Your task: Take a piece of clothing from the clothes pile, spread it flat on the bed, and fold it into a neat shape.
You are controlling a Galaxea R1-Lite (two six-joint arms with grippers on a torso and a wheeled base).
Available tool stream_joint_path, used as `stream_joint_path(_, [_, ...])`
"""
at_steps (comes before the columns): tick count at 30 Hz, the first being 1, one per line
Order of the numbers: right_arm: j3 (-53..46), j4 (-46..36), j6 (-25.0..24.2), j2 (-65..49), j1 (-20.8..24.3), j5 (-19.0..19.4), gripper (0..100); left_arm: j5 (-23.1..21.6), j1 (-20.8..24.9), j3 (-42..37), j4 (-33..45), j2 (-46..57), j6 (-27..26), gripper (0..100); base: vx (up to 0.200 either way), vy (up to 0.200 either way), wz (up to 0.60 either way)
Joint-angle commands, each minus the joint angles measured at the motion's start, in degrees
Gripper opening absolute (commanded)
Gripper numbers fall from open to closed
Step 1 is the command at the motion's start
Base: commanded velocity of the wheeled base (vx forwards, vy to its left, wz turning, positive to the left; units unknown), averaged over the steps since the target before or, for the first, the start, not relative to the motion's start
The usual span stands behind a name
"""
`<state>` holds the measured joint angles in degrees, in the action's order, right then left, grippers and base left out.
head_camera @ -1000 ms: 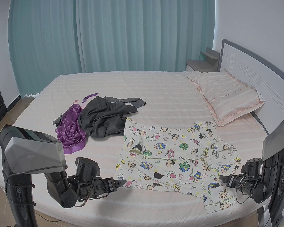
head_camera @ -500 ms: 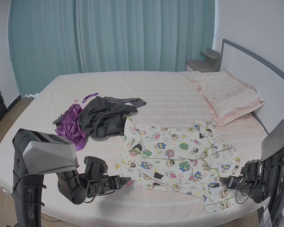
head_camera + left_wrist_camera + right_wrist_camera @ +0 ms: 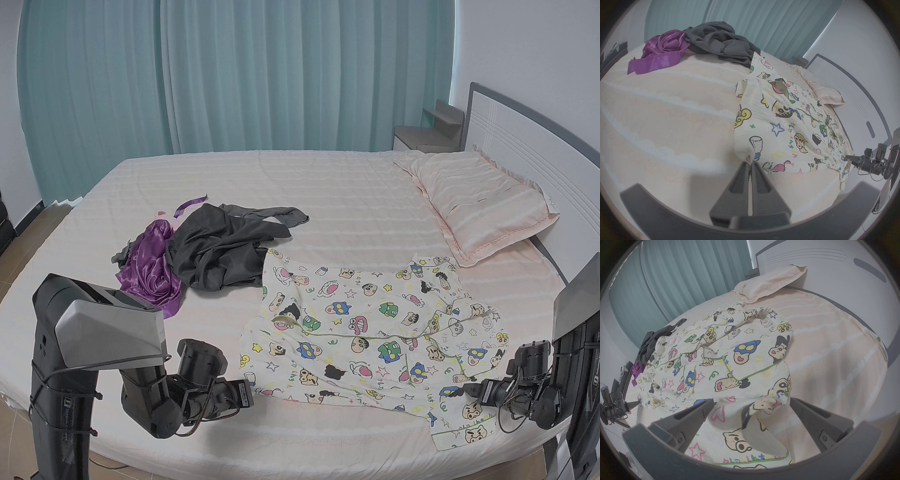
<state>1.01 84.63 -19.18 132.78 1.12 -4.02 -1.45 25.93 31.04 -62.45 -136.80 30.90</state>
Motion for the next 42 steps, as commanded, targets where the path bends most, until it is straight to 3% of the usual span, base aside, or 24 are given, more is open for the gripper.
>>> stream_joint_path(1, [-1.01,-0.16,0.28,-0.07,-1.03,1.56,100,0.31,0.17,-5.20,-1.97,3.47,0.03,0,0.000,0.000,0.00])
stream_joint_path(4, [-1.01,-0.25,0.46,-0.15,-1.65,2.62,100,0.31,0.17,-7.13,-2.85,4.97,0.03,0,0.000,0.000,0.00])
stream_joint_path(7, [-1.01,-0.60,3.44,-0.15,-4.90,7.10,100,0.22,0.26,-10.47,-3.55,6.99,0.03,0,0.000,0.000,0.00])
stream_joint_path(9, [-1.01,-1.04,4.32,-0.15,-5.69,7.80,100,0.13,0.44,-11.09,-3.55,7.16,0.03,0,0.000,0.000,0.00])
stream_joint_path(11, [-1.01,-4.47,8.89,-0.86,-8.59,10.53,100,0.04,1.49,-13.20,-3.55,7.43,0.21,0,0.000,0.000,0.00])
stream_joint_path(16, [-1.01,-10.27,13.81,-3.93,-11.49,16.85,100,0.13,2.20,-15.92,-3.55,7.25,0.12,0,0.000,0.000,0.00])
stream_joint_path(22, [-1.01,-12.56,16.28,-4.11,-12.37,18.61,100,0.04,2.37,-16.71,-3.64,6.90,0.21,0,0.000,0.000,0.00])
stream_joint_path(27, [-1.01,-11.94,19.26,-5.07,-15.80,19.49,100,-0.04,2.46,-16.45,-3.73,6.81,0.39,0,0.000,0.000,0.00])
stream_joint_path(29, [-1.01,-11.77,21.20,-6.31,-18.00,25.03,100,-0.04,2.37,-16.27,-3.73,6.90,0.47,0,0.000,0.000,0.00])
stream_joint_path(30, [-1.01,-11.77,21.46,-6.57,-18.26,25.82,100,-0.04,2.46,-16.18,-3.73,6.81,0.47,0,0.000,0.000,0.00])
stream_joint_path(32, [-1.01,-13.70,25.77,-8.33,-21.69,31.88,100,-0.04,2.37,-16.18,-3.73,6.81,0.65,0,0.000,0.000,0.00])
stream_joint_path(38, [-1.01,-20.12,43.79,-4.81,-27.75,34.96,100,-0.04,2.37,-16.10,-3.73,6.90,1.18,0,0.000,0.000,0.00])
stream_joint_path(42, [-1.01,-20.91,45.63,-3.93,-28.89,35.31,100,-0.04,2.37,-16.10,-3.73,6.81,1.26,0,0.000,0.000,0.00])
